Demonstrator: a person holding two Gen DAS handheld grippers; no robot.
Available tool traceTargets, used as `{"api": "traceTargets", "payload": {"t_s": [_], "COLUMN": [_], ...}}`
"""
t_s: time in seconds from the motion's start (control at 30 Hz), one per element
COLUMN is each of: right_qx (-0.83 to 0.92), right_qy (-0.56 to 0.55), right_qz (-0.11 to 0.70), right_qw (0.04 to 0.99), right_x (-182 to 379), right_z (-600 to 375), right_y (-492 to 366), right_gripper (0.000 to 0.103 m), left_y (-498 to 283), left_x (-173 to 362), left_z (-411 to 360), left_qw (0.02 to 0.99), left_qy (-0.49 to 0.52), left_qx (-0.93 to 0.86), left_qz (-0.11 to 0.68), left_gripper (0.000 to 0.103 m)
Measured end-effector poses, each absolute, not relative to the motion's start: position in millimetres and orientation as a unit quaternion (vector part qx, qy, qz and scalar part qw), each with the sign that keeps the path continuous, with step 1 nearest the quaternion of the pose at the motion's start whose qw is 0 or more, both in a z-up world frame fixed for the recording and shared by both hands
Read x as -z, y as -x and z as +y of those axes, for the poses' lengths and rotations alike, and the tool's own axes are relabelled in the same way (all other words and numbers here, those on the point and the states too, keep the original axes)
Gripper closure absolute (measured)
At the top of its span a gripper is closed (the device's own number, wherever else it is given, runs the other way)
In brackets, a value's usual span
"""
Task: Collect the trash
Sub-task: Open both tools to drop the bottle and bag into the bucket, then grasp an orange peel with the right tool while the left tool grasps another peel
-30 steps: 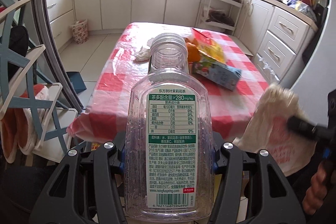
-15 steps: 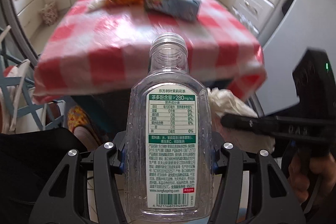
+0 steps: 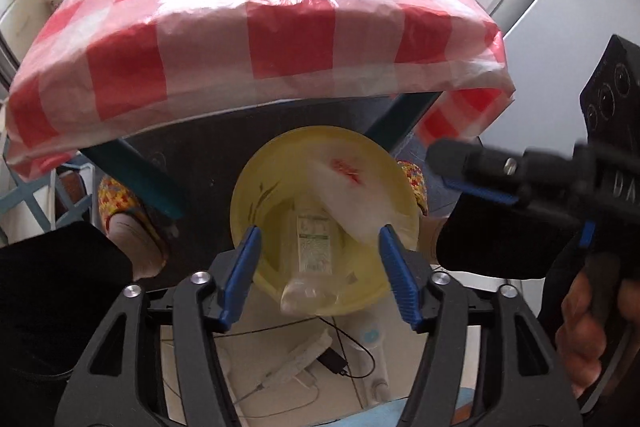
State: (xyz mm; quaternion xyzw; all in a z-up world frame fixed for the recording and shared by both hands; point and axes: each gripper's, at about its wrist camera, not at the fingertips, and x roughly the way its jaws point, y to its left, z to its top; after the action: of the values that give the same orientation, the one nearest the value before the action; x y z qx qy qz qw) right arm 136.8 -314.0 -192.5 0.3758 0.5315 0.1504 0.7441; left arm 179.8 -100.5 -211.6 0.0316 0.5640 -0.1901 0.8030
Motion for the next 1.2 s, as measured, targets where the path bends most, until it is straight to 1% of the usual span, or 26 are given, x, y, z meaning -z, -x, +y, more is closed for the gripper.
{"api": "traceTargets", "payload": {"t_s": [0.07, 0.2, 0.3, 0.37, 0.4, 0.47, 0.77, 0.97, 1.2], "right_qx": [-0.149, -0.149, -0.149, -0.148, -0.146, -0.14, -0.126, -0.132, -0.132], "right_qy": [-0.381, -0.381, -0.373, -0.365, -0.36, -0.349, -0.266, -0.238, -0.212], "right_qz": [0.521, 0.503, 0.493, 0.487, 0.485, 0.482, 0.473, 0.452, 0.426], "right_qw": [0.749, 0.761, 0.771, 0.779, 0.784, 0.792, 0.831, 0.849, 0.87], "right_x": [188.3, 180.0, 174.7, 171.4, 169.3, 167.0, 153.5, 142.1, 129.6], "right_z": [-312.9, -314.1, -314.5, -313.8, -312.4, -310.7, -292.3, -285.2, -281.6], "right_y": [-137.3, -137.3, -137.5, -137.9, -138.3, -138.7, -138.0, -132.1, -127.5], "right_gripper": [0.058, 0.057, 0.056, 0.053, 0.052, 0.052, 0.05, 0.05, 0.051], "left_y": [-178.4, -174.9, -166.9, -161.7, -159.5, -159.5, -179.4, -172.3, -171.9], "left_x": [207.7, 193.1, 170.9, 156.2, 147.4, 138.4, 136.6, 131.8, 122.4], "left_z": [-101.6, -98.5, -92.1, -85.5, -79.9, -70.0, -32.7, -17.4, -9.1], "left_qw": [0.807, 0.826, 0.863, 0.888, 0.902, 0.916, 0.915, 0.921, 0.926], "left_qy": [-0.039, -0.054, -0.076, -0.088, -0.089, -0.081, -0.03, -0.013, 0.006], "left_qx": [0.189, 0.175, 0.142, 0.112, 0.09, 0.063, -0.009, -0.029, -0.046], "left_qz": [0.558, 0.532, 0.478, 0.438, 0.412, 0.389, 0.403, 0.389, 0.374], "left_gripper": [0.041, 0.041, 0.039, 0.03, 0.028, 0.025, 0.022, 0.018, 0.018]}}
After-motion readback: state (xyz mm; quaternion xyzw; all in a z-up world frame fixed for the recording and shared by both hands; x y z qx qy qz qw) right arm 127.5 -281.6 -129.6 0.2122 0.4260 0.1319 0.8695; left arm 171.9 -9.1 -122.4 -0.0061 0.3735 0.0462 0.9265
